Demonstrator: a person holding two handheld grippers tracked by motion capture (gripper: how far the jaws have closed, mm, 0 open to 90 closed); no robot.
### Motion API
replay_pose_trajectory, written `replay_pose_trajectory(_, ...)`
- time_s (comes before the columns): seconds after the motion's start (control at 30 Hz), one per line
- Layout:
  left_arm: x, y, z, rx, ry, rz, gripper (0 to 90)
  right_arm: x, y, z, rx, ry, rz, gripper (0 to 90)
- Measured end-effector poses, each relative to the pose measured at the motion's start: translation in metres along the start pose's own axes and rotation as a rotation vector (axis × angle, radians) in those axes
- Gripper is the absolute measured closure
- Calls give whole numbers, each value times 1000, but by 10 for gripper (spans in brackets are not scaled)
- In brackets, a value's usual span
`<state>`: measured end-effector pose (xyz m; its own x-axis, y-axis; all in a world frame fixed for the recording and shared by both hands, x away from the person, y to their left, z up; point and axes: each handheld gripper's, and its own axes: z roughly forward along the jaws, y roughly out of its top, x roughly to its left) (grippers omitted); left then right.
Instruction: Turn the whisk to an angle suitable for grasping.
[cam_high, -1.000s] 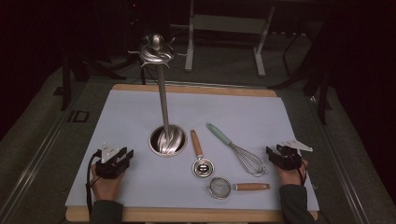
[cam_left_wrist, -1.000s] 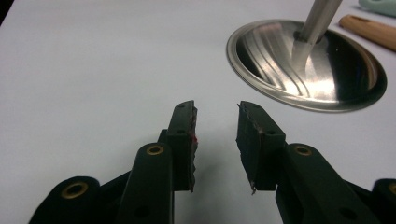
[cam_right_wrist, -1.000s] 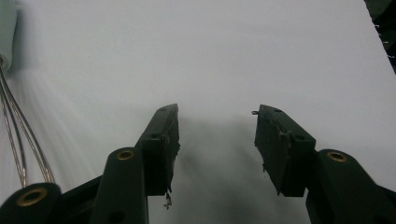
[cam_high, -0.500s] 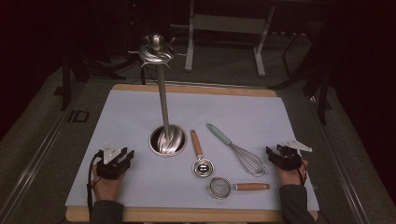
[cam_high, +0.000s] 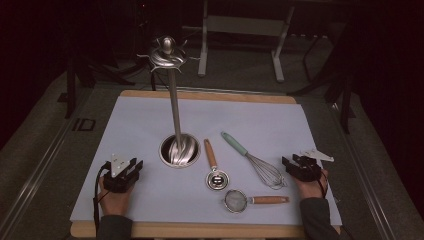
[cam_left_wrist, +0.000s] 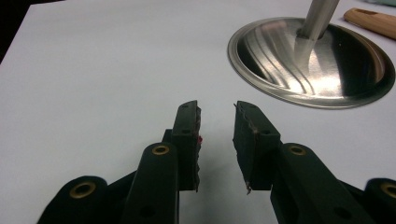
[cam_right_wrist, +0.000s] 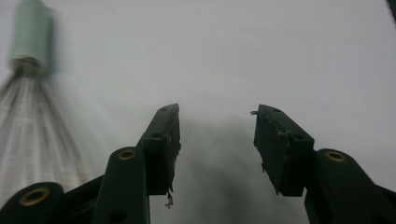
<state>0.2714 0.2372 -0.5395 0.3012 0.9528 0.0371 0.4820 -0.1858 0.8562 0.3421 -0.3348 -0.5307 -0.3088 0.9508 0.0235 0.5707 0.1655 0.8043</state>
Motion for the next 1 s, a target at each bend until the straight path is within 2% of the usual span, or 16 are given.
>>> replay_pose_trajectory(0.1, 0, 0, 0, -6, -4, 3, 704, 8, 8, -2, -10, 32, -24, 525)
replay_pose_trajectory(0.13, 0, -1, -1, -12, -4, 6, 706, 10, 13, -4, -17, 71, -19, 539)
replay_pose_trajectory(0.17, 0, -1, -1, -12, -4, 6, 705, 10, 13, -4, -17, 71, -19, 539)
replay_pose_trajectory(0.2, -1, -1, -1, -16, -3, 7, 705, 13, 20, -5, -25, 106, -15, 555)
replay_pose_trajectory(0.37, 0, -1, -1, -15, -3, 3, 701, 18, 32, -9, -30, 147, -31, 578)
replay_pose_trajectory(0.4, 0, -1, -1, -16, -6, 3, 704, 22, 39, -10, -30, 167, -60, 616)
replay_pose_trajectory(0.43, 0, -1, -1, -16, -6, 3, 705, 22, 39, -10, -30, 167, -60, 616)
replay_pose_trajectory(0.47, 0, -1, -1, -15, -5, 4, 705, 27, 46, -11, -26, 195, -91, 650)
replay_pose_trajectory(0.5, 0, -1, -1, -15, -5, 4, 705, 27, 46, -11, -26, 195, -91, 650)
replay_pose_trajectory(0.53, 0, -1, -1, -16, -6, 4, 705, 33, 53, -11, -18, 214, -120, 671)
replay_pose_trajectory(0.6, 0, -1, -1, -16, -6, 4, 705, 36, 56, -10, -13, 215, -130, 683)
replay_pose_trajectory(0.7, 0, -1, -1, -16, -7, 3, 705, 47, 68, -7, 8, 225, -173, 732)
replay_pose_trajectory(0.73, 0, -1, -1, -15, -8, 3, 705, 54, 74, -5, 14, 236, -207, 747)
replay_pose_trajectory(0.8, 0, -1, -1, -16, -8, 2, 705, 57, 77, -4, 18, 238, -219, 754)
replay_pose_trajectory(1.0, 0, -1, -1, -15, -9, 3, 705, 83, 97, 10, 63, 274, -316, 776)
